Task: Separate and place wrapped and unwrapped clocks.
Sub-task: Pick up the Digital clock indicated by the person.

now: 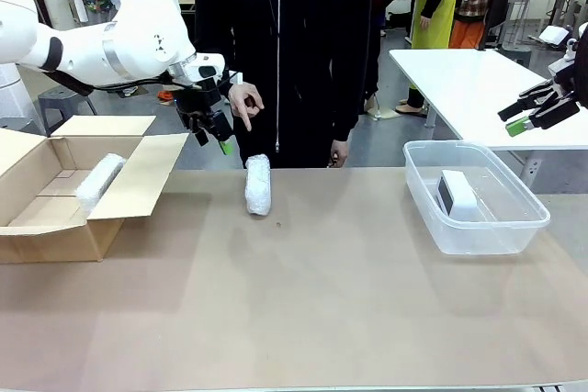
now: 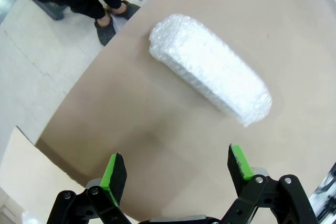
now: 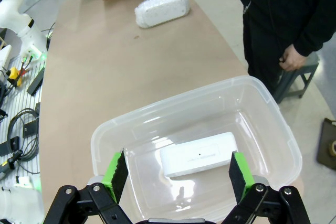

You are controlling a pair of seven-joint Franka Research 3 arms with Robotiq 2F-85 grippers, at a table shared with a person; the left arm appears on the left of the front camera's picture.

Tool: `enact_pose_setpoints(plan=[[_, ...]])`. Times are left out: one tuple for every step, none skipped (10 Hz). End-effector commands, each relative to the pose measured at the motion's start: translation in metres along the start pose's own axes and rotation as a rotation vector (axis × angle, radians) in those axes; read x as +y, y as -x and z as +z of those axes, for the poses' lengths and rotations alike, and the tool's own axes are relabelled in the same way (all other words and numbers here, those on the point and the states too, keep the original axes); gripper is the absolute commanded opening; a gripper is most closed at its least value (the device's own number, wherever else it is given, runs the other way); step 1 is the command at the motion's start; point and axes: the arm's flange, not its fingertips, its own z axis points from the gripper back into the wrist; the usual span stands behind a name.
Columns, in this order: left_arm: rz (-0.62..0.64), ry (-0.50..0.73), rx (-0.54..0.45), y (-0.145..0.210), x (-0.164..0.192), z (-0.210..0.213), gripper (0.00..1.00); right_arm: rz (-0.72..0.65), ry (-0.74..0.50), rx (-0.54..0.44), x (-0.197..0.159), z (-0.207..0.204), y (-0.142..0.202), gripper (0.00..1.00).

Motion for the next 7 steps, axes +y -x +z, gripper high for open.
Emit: enact_pose_setpoints(plan=[[0.13, 0.001, 0.016, -0.025, -0.02, 0.006, 1.0, -0.007, 0.01, 0.005, 0.001, -0.002, -0.001, 1.0], [0.211, 0.0, 0.024, -0.034, -0.028, 0.006, 1.0, -0.007, 0.01, 0.005, 0.001, -0.002, -0.001, 1.0], [0.283, -0.013, 0.027, -0.043, -0.033, 0.006, 1.0, -0.007, 0.01, 0.005, 0.001, -0.002, -0.001, 1.0], [0.376, -0.026, 0.033, -0.054, -0.037, 0.003, 1.0, -0.007, 0.01, 0.005, 0.001, -0.002, -0.001, 1.0], [0.457, -0.056, 0.039, -0.066, -0.038, -0.001, 1.0, -0.007, 0.01, 0.005, 0.001, -0.002, -0.001, 1.0], [0.513, -0.06, 0.045, -0.076, -0.036, -0.008, 1.0, -0.007, 0.01, 0.005, 0.001, -0.002, -0.001, 1.0], [0.55, -0.088, 0.072, -0.086, -0.036, -0.016, 1.0, -0.007, 0.01, 0.005, 0.001, -0.002, -0.001, 1.0]])
